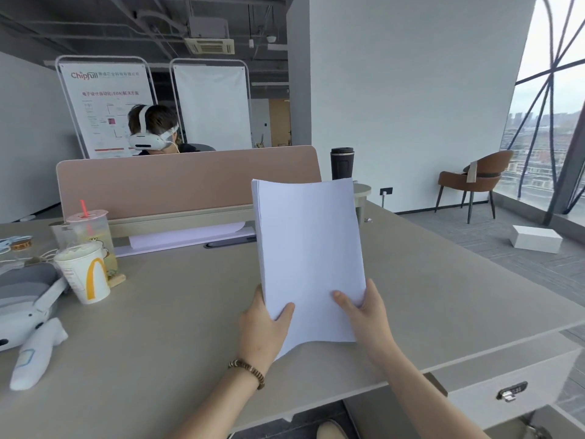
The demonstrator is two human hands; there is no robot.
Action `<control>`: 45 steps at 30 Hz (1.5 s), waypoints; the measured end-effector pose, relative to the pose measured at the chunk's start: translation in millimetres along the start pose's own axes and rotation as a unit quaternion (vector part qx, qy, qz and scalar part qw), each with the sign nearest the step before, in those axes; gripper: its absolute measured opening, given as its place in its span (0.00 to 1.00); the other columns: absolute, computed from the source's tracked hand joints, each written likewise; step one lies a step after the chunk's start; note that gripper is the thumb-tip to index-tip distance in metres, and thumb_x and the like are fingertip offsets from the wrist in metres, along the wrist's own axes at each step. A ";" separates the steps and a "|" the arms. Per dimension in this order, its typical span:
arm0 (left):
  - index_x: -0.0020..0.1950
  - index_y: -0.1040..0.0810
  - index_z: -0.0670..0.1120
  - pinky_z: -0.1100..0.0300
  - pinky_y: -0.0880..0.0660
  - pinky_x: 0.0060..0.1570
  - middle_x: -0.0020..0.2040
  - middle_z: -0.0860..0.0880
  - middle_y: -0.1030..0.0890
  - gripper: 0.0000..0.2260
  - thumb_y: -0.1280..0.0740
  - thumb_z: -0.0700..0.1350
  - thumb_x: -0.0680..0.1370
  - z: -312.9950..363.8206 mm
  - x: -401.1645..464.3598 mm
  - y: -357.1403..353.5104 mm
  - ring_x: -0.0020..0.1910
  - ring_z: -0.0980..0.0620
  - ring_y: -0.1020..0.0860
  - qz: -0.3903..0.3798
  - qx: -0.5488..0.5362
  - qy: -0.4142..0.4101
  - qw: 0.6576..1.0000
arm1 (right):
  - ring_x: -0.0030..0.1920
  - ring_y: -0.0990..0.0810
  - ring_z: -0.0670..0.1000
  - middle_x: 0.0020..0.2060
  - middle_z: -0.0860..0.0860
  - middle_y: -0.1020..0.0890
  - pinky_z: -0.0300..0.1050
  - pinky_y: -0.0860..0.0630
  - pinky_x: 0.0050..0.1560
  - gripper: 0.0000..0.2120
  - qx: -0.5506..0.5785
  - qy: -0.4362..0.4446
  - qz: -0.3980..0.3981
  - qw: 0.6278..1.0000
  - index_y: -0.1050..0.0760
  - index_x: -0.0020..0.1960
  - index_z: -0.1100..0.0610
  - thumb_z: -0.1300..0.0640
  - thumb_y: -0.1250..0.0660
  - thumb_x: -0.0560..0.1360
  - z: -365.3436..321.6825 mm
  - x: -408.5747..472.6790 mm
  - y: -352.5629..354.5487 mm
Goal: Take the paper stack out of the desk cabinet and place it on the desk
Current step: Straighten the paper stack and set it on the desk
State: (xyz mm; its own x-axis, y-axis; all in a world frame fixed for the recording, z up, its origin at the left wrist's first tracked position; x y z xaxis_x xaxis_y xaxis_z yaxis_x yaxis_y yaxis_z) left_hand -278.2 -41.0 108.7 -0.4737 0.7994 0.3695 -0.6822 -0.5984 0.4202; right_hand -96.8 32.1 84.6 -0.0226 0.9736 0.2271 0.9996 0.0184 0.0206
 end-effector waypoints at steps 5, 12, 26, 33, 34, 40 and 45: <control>0.51 0.32 0.47 0.77 0.30 0.31 0.43 0.58 0.20 0.15 0.27 0.44 0.74 7.2 1.5 -18.0 0.37 0.68 0.24 -0.035 -0.005 0.005 0.999 | 0.49 0.14 0.52 0.50 0.49 0.15 0.60 0.17 0.51 0.13 -0.044 0.003 0.002 0.999 0.24 0.54 0.51 0.52 0.25 0.72 -1.9 6.9 26.5; 0.52 0.31 0.46 0.75 0.29 0.31 0.43 0.59 0.21 0.15 0.26 0.45 0.73 34.3 4.1 -56.3 0.38 0.68 0.24 -0.069 -0.024 0.001 0.997 | 0.45 0.17 0.55 0.44 0.50 0.18 0.51 0.21 0.40 0.14 -0.083 -0.018 0.037 0.996 0.26 0.50 0.58 0.56 0.23 0.71 -16.5 26.1 75.6; 0.51 0.32 0.43 0.72 0.34 0.29 0.48 0.51 0.23 0.16 0.26 0.41 0.71 62.2 41.4 -181.9 0.36 0.61 0.26 -0.113 -0.037 0.058 0.991 | 0.54 0.19 0.56 0.53 0.50 0.19 0.49 0.21 0.50 0.29 -0.193 -0.010 0.052 0.980 0.26 0.68 0.49 0.56 0.22 0.68 4.3 117.0 158.6; 0.50 0.31 0.42 0.68 0.35 0.28 0.44 0.50 0.24 0.17 0.25 0.44 0.70 66.4 76.0 -231.7 0.35 0.56 0.27 -0.126 -0.012 0.063 0.990 | 0.55 0.18 0.56 0.53 0.50 0.17 0.50 0.21 0.54 0.28 -0.228 -0.027 0.042 0.972 0.24 0.66 0.49 0.55 0.22 0.67 27.8 174.4 184.1; 0.50 0.30 0.41 0.67 0.35 0.28 0.43 0.50 0.24 0.18 0.25 0.45 0.70 66.2 80.6 -237.9 0.35 0.57 0.27 -0.126 -0.009 0.064 0.990 | 0.55 0.18 0.56 0.52 0.50 0.17 0.51 0.21 0.55 0.29 -0.240 -0.026 0.041 0.970 0.24 0.67 0.49 0.55 0.22 0.67 30.4 181.6 186.3; 0.48 0.31 0.42 0.61 0.31 0.30 0.41 0.51 0.26 0.18 0.24 0.46 0.70 67.7 106.3 -268.6 0.35 0.52 0.26 -0.120 0.014 0.065 0.991 | 0.61 0.21 0.58 0.55 0.52 0.21 0.51 0.23 0.59 0.36 -0.293 -0.039 0.039 0.955 0.31 0.73 0.51 0.54 0.22 0.68 47.7 225.1 195.7; 0.47 0.33 0.45 0.55 0.23 0.40 0.40 0.51 0.25 0.19 0.26 0.53 0.68 67.5 126.1 -290.3 0.43 0.43 0.20 -0.114 0.094 0.058 0.987 | 0.67 0.25 0.58 0.66 0.55 0.23 0.50 0.26 0.62 0.36 -0.330 -0.052 0.015 0.943 0.31 0.73 0.52 0.52 0.22 0.68 59.1 262.6 201.8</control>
State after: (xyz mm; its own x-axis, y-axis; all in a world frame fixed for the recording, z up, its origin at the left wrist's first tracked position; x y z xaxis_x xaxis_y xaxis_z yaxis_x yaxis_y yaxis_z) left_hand -102.3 230.0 89.3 -0.3868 0.9091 0.1547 -0.6679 -0.3919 0.6327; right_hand 100.0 304.9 90.9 0.0405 0.9891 0.1415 0.7718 -0.1210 0.6242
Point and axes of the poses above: each hand's wrist, its own x-axis towards the middle knuckle, its own y-axis out of the back of the hand, z = x × y, the point moved 1 cm from there along x, towards the middle knuckle
